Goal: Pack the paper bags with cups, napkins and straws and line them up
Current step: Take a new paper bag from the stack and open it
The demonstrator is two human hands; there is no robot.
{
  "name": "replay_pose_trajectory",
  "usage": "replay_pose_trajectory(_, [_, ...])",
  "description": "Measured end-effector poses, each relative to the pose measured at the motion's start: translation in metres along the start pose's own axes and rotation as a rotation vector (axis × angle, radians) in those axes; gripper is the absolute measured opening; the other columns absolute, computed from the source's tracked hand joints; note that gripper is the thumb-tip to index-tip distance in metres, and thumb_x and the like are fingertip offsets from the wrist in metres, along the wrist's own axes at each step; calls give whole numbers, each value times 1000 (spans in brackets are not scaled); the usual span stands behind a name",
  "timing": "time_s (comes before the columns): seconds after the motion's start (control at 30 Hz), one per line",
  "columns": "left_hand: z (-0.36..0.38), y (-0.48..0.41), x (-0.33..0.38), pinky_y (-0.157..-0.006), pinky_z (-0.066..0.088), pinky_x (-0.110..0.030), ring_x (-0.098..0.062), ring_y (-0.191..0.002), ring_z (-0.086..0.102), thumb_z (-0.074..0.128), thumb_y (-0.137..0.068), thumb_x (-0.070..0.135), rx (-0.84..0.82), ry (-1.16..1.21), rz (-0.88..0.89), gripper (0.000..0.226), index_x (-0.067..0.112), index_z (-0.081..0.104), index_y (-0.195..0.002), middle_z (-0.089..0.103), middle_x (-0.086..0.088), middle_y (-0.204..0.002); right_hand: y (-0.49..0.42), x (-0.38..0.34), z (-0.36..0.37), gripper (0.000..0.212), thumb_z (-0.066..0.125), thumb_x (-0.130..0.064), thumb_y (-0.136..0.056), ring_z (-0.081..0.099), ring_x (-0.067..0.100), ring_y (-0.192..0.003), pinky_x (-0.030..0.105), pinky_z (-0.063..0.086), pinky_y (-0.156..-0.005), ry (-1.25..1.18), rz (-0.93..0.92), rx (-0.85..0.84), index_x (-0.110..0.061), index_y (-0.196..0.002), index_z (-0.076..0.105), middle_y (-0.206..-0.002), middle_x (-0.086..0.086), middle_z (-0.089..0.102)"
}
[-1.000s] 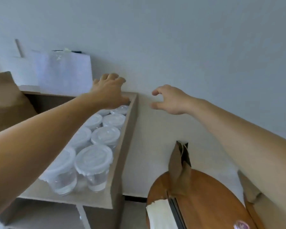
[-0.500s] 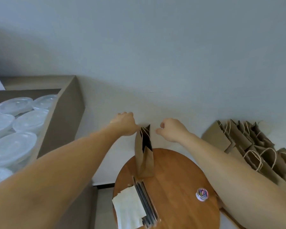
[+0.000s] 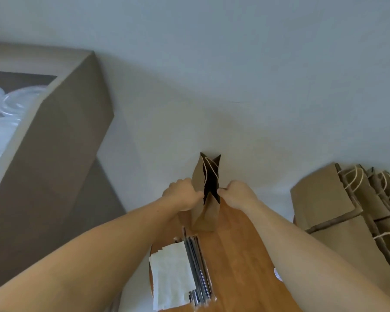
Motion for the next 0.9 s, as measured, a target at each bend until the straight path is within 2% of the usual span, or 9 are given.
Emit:
replay_pose_trajectory(0.07, [8, -2, -7, -76, 45, -33, -29, -115, 57, 46, -87, 60, 19, 32, -44, 65, 23, 42, -140, 53, -4, -138, -17, 3, 12, 40, 48, -46, -98, 58, 25, -80, 29, 40, -64, -8, -15, -10, -12, -80, 59, -72, 0, 52])
replay_pose_trajectory(0.17, [22, 0, -10, -70, 41, -29, -24, -107, 59, 44, -89, 60, 26, 65, -88, 61, 23, 44, -138, 55, -3, -136, -34, 13, 31, 42, 49, -40, -99, 60, 21, -71, 28, 39, -55, -16, -49, -42, -14, -66, 53, -68, 1, 56])
replay_pose_trajectory(0.27, [36, 7, -1, -56, 34, -21, -15, -89, 53, 42, -90, 63, 28, 109, -114, 57, 26, 45, -134, 56, 0, -133, -35, 29, 35, 20, 55, -25, -96, 61, 21, -75, 28, 46, -61, -15, -57, -16, -16, -79, 60, -77, 2, 60])
replay_pose_trajectory(0.37, [48, 13, 17, -64, 41, -25, -19, -99, 59, 41, -88, 69, 13, 141, -115, 62, 26, 44, -133, 57, 1, -131, -21, 48, 18, 8, 55, -15, -94, 63, 22, -74, 35, 56, -66, -31, -72, 48, -19, -87, 58, -84, 5, 66])
replay_pose_trajectory(0.47, [65, 21, 46, -70, 54, -27, -14, -86, 64, 43, -85, 75, -4, 198, -89, 50, 34, 50, -113, 64, 8, -110, 8, 73, -4, 9, 54, -16, -97, 67, 22, -78, 36, 60, -72, -81, -82, 124, -24, -92, 53, -88, -1, 63])
replay_pose_trajectory(0.6, [85, 35, 83, -53, 55, -24, -11, -68, 66, 50, -92, 59, 42, 265, -83, 26, 34, 54, -85, 65, 8, -82, 51, 120, -18, 13, 55, -22, -99, 67, 15, -78, 27, 60, -73, -58, -103, 145, -22, -111, 58, -92, -5, 63])
replay_pose_trajectory(0.67, [97, 44, 94, -58, 59, -27, -13, -64, 67, 45, -99, 46, 49, 271, -83, 27, 32, 51, -76, 66, 3, -78, 73, 146, -18, 17, 55, -24, -99, 65, 10, -73, 20, 58, -71, -49, -113, 111, -23, -116, 57, -91, -7, 63])
replay_pose_trajectory(0.8, [135, 71, 105, -51, 43, -14, -12, -64, 65, 39, -102, 36, 25, 157, -119, 25, 29, 53, -83, 61, 7, -75, 102, 199, -7, 22, 53, -24, -100, 68, 13, -80, 28, 61, -77, -103, -24, 26, -21, -121, 55, -91, -6, 63])
replay_pose_trajectory(0.9, [168, 94, 106, -58, 52, -16, -11, -65, 66, 40, -103, 34, -49, 136, -126, 23, 27, 58, -90, 63, 8, -78, 113, 226, 7, 22, 56, -27, -98, 68, 13, -82, 32, 61, -78, -97, 23, -52, -23, -120, 54, -95, -5, 65])
Point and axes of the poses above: each hand's wrist, its own y-axis away from the middle knuckle, its own z-axis out of the palm, x = y × z, the point moved 2 cm from there along -y, towards the middle knuckle
